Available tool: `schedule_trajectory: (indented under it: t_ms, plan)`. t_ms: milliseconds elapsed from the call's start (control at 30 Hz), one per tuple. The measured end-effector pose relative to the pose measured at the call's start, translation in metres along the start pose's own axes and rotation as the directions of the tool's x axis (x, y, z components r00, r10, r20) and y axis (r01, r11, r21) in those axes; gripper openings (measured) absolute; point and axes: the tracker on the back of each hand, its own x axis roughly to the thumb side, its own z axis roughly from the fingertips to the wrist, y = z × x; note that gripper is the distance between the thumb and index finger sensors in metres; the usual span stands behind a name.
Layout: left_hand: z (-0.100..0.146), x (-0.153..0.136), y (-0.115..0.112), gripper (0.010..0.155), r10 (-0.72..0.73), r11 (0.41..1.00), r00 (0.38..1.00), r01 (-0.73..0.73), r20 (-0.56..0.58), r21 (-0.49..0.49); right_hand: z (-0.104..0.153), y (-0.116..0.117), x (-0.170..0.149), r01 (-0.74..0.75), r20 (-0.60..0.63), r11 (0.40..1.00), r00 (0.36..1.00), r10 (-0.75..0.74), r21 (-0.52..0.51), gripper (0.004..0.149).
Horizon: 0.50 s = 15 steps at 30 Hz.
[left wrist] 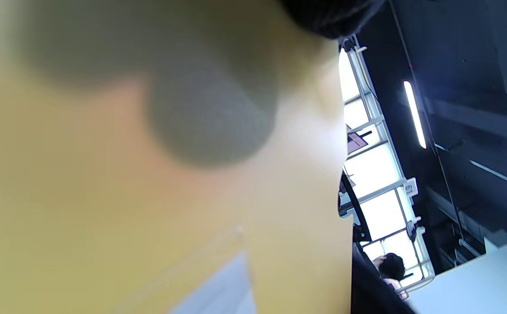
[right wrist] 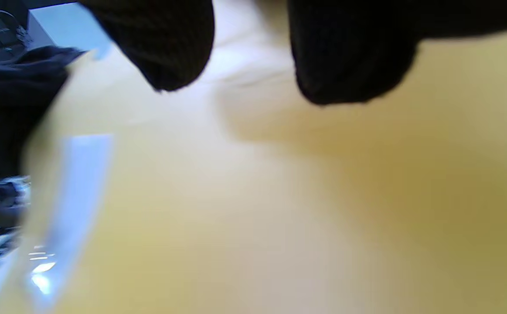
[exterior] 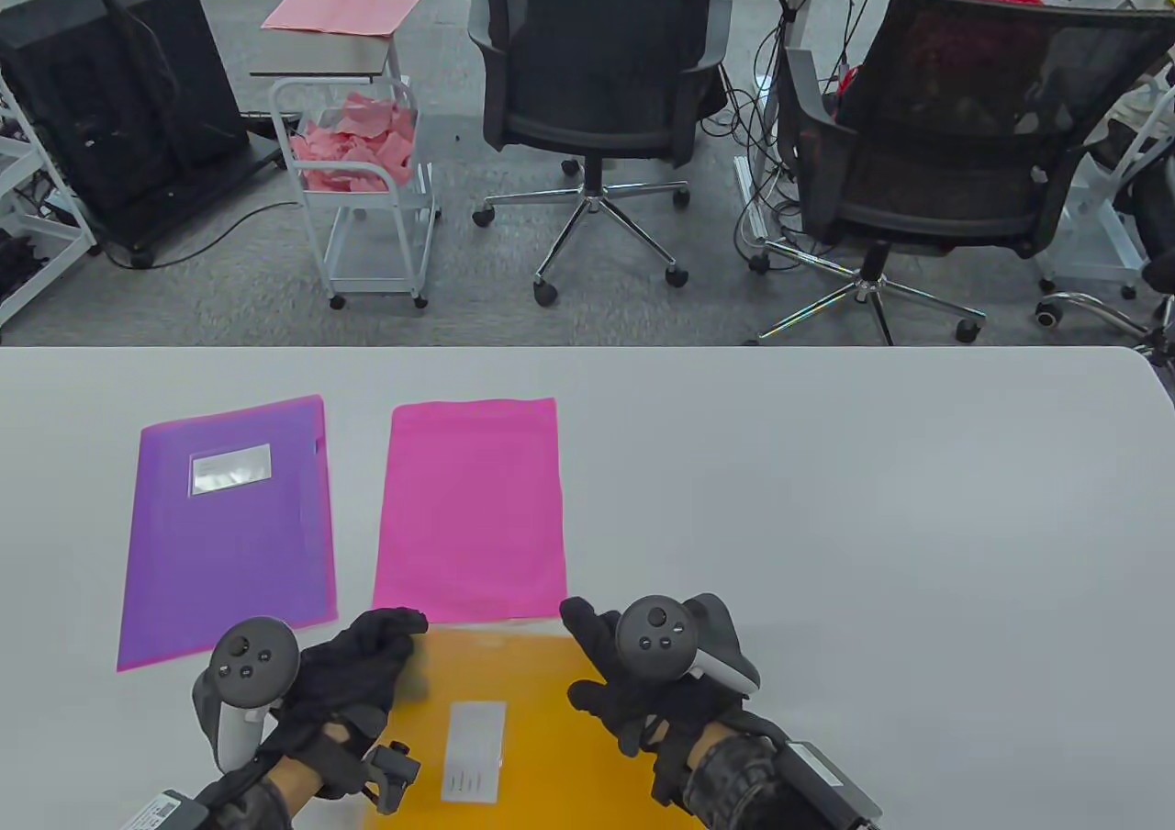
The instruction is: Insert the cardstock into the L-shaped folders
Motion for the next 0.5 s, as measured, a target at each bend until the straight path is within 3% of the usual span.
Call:
schedule_trajectory:
  t_ms: [67, 100, 167, 267, 367, 500]
  plan:
    - [-0.002, -0.004, 0.0, 0.039, 0.026, 0.999, 0.999, -0.027, -0.019, -0.03, 0.001, -0.011, -0.011, -0.04, -0.02, 0.997, 0.999, 0.039, -0.068, 0.054]
    - [-0.004, -0.007, -0.003, 0.039, 0.068, 0.996, 0.997, -0.07, -0.029, -0.057, 0.001, -0.013, -0.014, 0.009, -0.032, 0.998, 0.999, -0.012, -0.07, 0.048]
    - [-0.006, -0.015, -0.01, 0.044, 0.245, 0.942, 0.962, -0.265, -0.118, -0.205, 0.002, -0.017, -0.022, 0.185, -0.02, 0.981, 0.982, -0.187, -0.064, 0.044]
    - [-0.006, -0.03, -0.021, 0.082, 0.299, 0.789, 0.921, -0.385, -0.248, -0.48, 0.003, -0.022, -0.029, 0.358, 0.028, 0.934, 0.934, -0.357, -0.023, 0.043]
    - [-0.002, -0.043, -0.031, 0.11, 0.288, 0.614, 0.886, -0.461, -0.363, -0.64, 0.003, -0.03, -0.033, 0.44, 0.087, 0.896, 0.896, -0.434, -0.056, 0.042]
    - [0.0, -0.049, -0.034, 0.118, 0.204, 0.604, 0.917, -0.393, -0.342, -0.694, 0.001, -0.033, -0.036, 0.461, 0.096, 0.888, 0.884, -0.458, -0.008, 0.042]
